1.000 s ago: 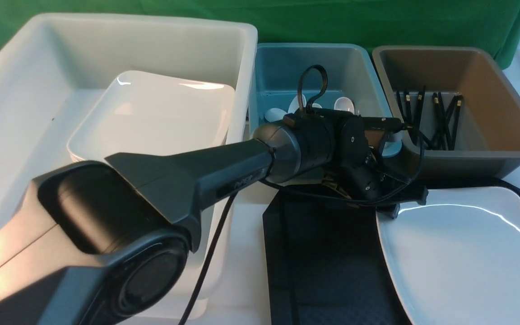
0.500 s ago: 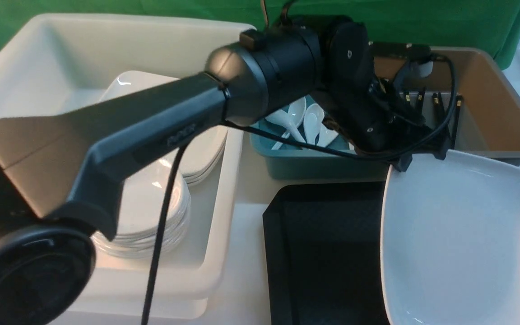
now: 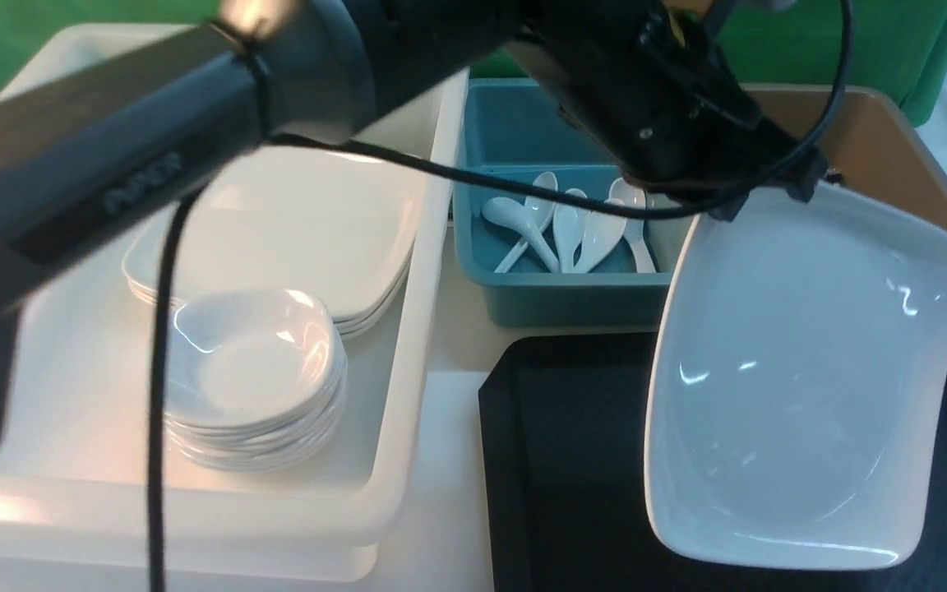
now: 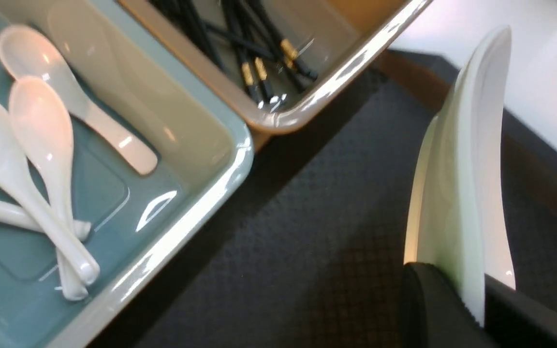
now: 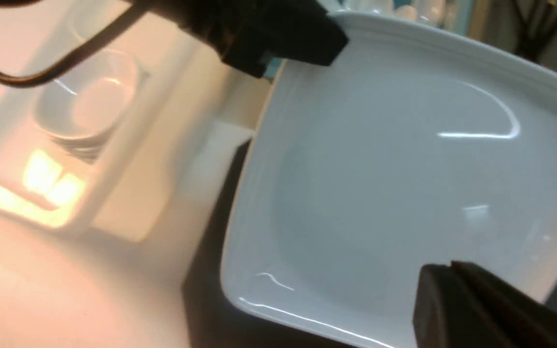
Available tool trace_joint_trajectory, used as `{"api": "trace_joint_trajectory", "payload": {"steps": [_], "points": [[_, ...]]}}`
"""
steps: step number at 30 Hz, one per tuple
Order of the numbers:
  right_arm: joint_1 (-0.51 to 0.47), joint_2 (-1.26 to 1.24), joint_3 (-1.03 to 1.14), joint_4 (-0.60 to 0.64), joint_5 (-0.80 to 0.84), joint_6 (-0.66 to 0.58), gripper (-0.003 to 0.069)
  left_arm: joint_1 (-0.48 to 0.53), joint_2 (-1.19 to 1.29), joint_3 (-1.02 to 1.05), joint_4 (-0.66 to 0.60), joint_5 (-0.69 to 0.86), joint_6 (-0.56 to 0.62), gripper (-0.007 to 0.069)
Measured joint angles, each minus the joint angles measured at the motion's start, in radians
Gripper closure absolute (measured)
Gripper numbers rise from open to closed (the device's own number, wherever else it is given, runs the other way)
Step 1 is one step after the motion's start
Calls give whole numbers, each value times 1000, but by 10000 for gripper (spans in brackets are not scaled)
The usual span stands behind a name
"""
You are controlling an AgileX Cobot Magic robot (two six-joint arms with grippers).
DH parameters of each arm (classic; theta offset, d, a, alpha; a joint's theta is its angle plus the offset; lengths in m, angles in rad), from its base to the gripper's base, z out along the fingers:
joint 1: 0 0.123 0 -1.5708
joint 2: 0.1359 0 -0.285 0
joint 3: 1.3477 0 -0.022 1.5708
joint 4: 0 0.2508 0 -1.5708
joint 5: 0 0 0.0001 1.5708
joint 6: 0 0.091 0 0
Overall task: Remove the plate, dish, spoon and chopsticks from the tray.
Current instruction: Use the left arm to put the plate into the large storage box on the left
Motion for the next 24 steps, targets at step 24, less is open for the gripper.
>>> {"api": "trace_joint_trajectory", "payload": {"steps": [24], "points": [[534,445,-417,-181,-36,69,632,810,-312,126,-352,108,92,594]]}}
